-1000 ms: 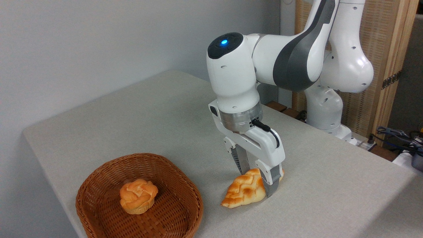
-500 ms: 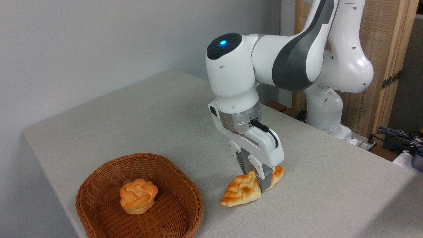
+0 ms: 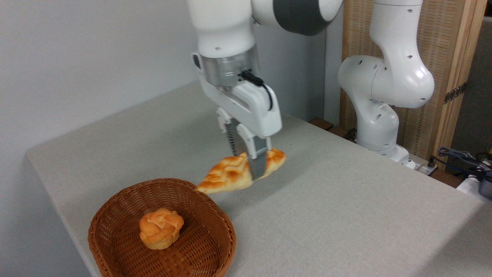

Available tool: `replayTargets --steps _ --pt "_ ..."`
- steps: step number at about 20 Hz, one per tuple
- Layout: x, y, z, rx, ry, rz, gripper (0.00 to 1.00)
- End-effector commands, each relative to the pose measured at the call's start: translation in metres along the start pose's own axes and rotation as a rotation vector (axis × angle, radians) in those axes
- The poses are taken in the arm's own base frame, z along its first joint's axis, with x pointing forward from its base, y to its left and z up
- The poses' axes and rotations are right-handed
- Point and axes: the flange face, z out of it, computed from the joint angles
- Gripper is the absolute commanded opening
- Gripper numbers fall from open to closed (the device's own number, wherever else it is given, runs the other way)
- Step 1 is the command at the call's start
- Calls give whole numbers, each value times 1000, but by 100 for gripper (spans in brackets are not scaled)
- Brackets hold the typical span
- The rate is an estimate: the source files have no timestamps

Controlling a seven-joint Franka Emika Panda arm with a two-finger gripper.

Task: Put bread into the basket
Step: 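Lift the braided roll and carry it over the wicker basket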

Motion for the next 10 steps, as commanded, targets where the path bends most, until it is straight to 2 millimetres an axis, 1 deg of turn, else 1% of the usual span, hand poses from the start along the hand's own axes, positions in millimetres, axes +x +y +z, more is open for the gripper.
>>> replayTargets --steps 1,4,6,8,9,10 --pt "39 -41 -2 -18 18 14 45" --pt "60 -56 20 -40 37 26 45" --pt "78 -63 35 -8 61 40 47" --pt "86 -74 48 23 80 41 49" --pt "87 -78 53 36 87 40 51" --pt "89 -82 57 45 93 39 59"
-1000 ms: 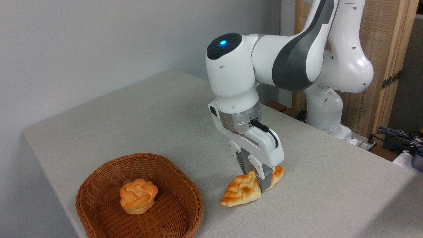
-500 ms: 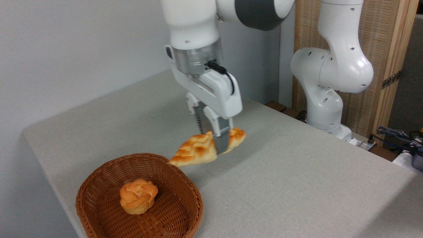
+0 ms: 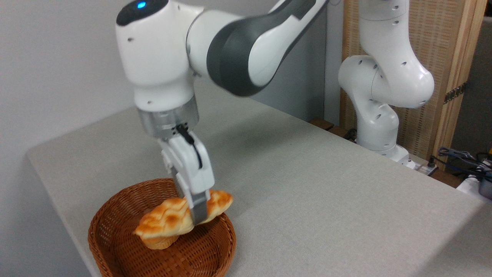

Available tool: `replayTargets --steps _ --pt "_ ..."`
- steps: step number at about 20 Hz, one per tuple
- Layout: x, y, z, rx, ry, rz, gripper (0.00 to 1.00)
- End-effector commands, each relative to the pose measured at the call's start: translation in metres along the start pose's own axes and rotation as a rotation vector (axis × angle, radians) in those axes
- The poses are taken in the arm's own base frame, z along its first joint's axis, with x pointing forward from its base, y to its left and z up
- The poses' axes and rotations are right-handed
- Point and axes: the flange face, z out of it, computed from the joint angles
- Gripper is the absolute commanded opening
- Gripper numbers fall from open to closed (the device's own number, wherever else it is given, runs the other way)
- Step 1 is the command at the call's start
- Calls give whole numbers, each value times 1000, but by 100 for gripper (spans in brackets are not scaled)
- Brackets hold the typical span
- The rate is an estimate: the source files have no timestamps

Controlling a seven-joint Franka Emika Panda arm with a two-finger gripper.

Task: Put bread into the basket
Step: 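Lift the braided roll and carry it over the wicker basket, then lower the roll into the basket beside the round bun, then open the gripper and raise it away from the basket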

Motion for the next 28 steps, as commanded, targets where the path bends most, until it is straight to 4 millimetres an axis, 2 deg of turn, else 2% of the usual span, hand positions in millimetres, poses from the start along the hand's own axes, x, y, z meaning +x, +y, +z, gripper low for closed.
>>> replayTargets --steps 1,2,3,4,5,6,18,21,24,28 --pt "7 -17 10 36 37 1 60" --pt "9 -21 16 49 43 2 63" --pt "11 -25 20 65 47 2 77" --pt "12 -27 22 76 52 7 81" --pt "12 -29 25 79 51 4 93" --pt "12 -29 27 78 50 6 100" --pt "12 -24 15 78 57 5 100" --pt "9 -19 5 67 57 0 100" --pt "-1 -4 -34 65 57 -11 100" --pt "-24 21 -81 42 41 -73 100"
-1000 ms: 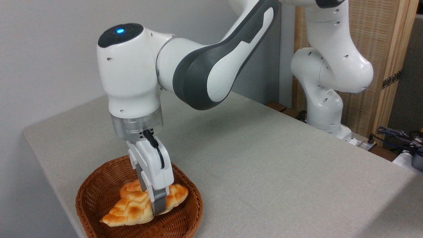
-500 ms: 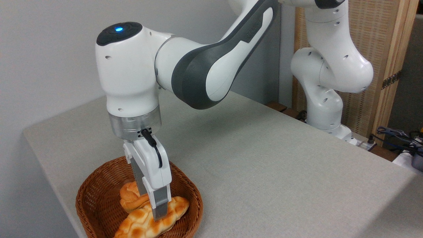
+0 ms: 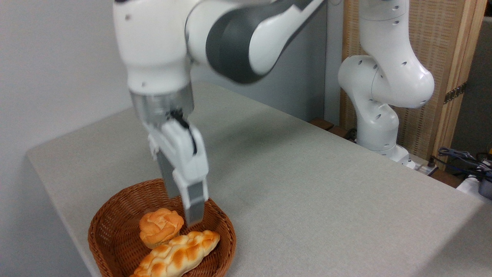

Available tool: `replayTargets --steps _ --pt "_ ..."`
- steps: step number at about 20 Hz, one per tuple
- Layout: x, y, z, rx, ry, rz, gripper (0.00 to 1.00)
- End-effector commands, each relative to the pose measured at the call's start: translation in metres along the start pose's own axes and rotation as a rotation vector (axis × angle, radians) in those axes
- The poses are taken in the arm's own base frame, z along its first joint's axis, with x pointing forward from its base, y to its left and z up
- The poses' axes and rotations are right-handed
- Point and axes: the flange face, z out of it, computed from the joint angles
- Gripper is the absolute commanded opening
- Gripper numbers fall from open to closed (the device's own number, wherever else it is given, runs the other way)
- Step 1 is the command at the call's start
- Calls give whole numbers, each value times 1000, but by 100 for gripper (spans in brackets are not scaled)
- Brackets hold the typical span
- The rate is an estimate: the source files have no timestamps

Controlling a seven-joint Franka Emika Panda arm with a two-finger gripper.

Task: Put bread into the basket
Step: 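Open the gripper and raise it away from the basket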

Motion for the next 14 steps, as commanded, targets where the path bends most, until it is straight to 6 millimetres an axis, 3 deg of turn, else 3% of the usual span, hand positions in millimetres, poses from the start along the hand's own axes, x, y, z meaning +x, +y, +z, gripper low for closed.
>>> replayTargets --steps 1,6,9,14 --pt "-23 25 -50 -25 -5 -68 100" --pt "-31 55 -76 -71 -41 -123 100" --pt "-24 62 -76 -69 -43 -154 100" --pt "-30 69 -87 -61 -38 -145 100"
